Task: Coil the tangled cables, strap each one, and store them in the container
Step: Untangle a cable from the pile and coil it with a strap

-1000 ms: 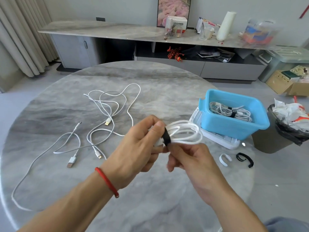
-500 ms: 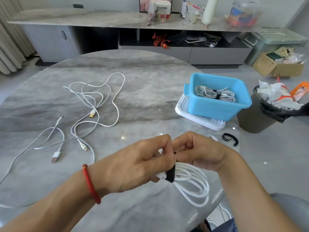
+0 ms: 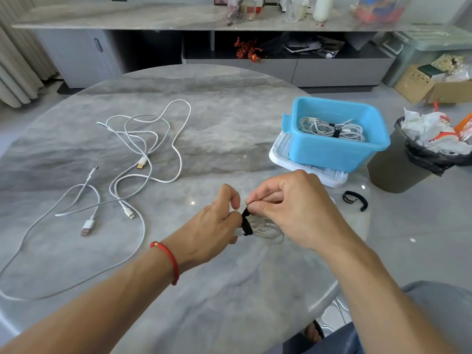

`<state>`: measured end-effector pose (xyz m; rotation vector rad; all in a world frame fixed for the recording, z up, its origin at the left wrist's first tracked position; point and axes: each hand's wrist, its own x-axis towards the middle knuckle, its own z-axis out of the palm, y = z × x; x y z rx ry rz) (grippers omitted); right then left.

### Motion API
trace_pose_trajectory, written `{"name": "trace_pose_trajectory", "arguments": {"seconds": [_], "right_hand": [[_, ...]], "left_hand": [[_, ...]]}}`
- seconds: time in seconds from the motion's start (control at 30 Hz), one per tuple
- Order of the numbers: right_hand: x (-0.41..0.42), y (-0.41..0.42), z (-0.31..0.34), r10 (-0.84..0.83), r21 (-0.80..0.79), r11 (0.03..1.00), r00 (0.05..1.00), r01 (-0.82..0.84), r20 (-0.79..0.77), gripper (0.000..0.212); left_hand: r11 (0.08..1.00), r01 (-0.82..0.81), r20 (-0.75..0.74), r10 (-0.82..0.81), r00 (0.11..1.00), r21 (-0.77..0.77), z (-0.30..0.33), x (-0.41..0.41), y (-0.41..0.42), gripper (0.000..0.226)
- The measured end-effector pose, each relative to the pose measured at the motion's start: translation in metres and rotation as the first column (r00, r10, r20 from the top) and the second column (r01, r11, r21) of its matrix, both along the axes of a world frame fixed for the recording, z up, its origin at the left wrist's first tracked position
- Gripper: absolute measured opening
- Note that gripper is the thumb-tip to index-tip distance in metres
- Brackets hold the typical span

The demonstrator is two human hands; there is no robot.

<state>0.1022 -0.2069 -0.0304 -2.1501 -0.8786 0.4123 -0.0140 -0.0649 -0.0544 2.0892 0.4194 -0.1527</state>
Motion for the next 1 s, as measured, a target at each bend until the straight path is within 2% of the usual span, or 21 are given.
{"name": "trace_pose_trajectory", "arguments": {"seconds": [0.13,0.27,0.43,0.5,0.63,0.77,0.83,0.93,1.0], "right_hand": [[-0.012,-0.001,-0.004,-0.027,0.055,0.998,0.993,0.021,0.111,0.008],[-0.021,0.0,-0.009,0.026,0.091,0.994,0.967,-0.051,0.254,0.004],[-0.025,0.002,-0.021,0.041,0.154,0.982,0.911,-0.114,0.41,0.009],[-0.023,0.003,-0.022,0.023,0.214,0.969,0.902,-0.127,0.432,0.008],[-0.008,0.003,-0.021,-0.018,0.353,0.922,0.893,-0.16,0.45,0.009],[0.016,-0.007,-0.012,0.047,0.349,0.924,0.955,-0.152,0.292,0.009],[0.025,-0.016,-0.002,0.083,0.276,0.945,0.945,-0.175,0.316,0.011],[0.032,-0.031,0.015,0.142,0.149,0.971,0.95,-0.189,0.279,0.017],[0.038,-0.045,0.027,0.159,0.004,0.986,0.933,-0.17,0.324,0.018]], "left_hand": [[0.935,-0.228,-0.051,0.223,0.974,-0.271,-0.004,0.008,-0.004,0.016],[0.821,-0.399,-0.121,0.384,0.915,-0.408,-0.003,0.014,0.0,0.02],[0.706,-0.489,-0.178,0.47,0.865,-0.512,0.003,0.02,0.0,0.019],[0.662,-0.503,-0.206,0.477,0.855,-0.556,0.009,0.027,0.0,0.018],[0.607,-0.475,-0.184,0.479,0.858,-0.637,0.022,0.044,0.005,0.028],[0.657,-0.402,-0.159,0.398,0.904,-0.638,0.029,0.054,-0.001,0.028],[0.692,-0.342,-0.149,0.325,0.934,-0.636,0.032,0.057,-0.007,0.025],[0.816,-0.225,-0.115,0.193,0.974,-0.533,0.04,0.061,-0.013,0.007],[0.861,-0.113,-0.102,0.071,0.992,-0.497,0.048,0.068,-0.016,0.021]]}}
